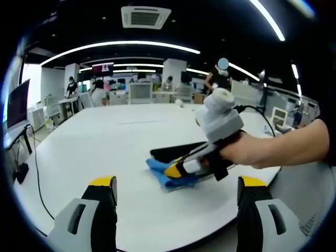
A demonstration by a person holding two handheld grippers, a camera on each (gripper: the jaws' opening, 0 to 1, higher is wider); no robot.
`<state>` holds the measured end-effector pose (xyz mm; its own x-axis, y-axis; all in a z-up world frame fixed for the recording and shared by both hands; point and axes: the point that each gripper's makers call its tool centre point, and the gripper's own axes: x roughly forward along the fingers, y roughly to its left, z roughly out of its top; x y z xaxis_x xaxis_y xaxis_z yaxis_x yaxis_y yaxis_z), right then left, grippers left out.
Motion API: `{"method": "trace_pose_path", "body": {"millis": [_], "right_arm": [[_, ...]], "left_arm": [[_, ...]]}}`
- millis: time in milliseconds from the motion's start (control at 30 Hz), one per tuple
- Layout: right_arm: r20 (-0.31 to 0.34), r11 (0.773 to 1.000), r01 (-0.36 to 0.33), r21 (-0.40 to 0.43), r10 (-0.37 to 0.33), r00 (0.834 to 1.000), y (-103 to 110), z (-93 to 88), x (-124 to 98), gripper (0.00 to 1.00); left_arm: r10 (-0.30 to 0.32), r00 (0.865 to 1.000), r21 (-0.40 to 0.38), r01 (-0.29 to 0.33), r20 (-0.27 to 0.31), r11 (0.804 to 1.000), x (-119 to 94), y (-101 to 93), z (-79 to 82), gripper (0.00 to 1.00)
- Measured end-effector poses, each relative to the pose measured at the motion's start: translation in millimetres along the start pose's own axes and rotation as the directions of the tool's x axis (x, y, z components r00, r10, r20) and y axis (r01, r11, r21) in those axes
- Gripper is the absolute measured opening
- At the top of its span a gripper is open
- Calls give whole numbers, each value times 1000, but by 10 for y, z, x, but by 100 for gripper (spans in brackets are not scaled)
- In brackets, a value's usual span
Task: Wipe the mirror surface with the cleaning cloth until all visible marks leave the cleaned area.
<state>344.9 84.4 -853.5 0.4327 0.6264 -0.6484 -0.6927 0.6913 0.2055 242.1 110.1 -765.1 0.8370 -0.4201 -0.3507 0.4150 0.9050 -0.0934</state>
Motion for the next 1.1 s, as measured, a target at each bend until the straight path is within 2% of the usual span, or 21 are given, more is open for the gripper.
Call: {"method": "trace_pose_path", "body": {"millis": [467,733,1000,1100], "right_arm": [[-15,999,22,-31,-23,1000,-131,116,87,0],[-16,998,46,-42,-46,999,-305,239,191,0],[-35,990,71,-120,-76,996,-353,289,229,1],[-31,992,70,-105,-73,997,-396,330,249,1]], "left_arm": [[-9,1000,-1,9,-2,1000,7,-9,-1,94],[-16,1000,-1,16,-9,1000,3,-26,-12,96],[-15,1000,-3,15,-3,1000,-3,-29,-4,96],[-18,1000,-2,18,-5,1000,3,-30,-9,96]]}}
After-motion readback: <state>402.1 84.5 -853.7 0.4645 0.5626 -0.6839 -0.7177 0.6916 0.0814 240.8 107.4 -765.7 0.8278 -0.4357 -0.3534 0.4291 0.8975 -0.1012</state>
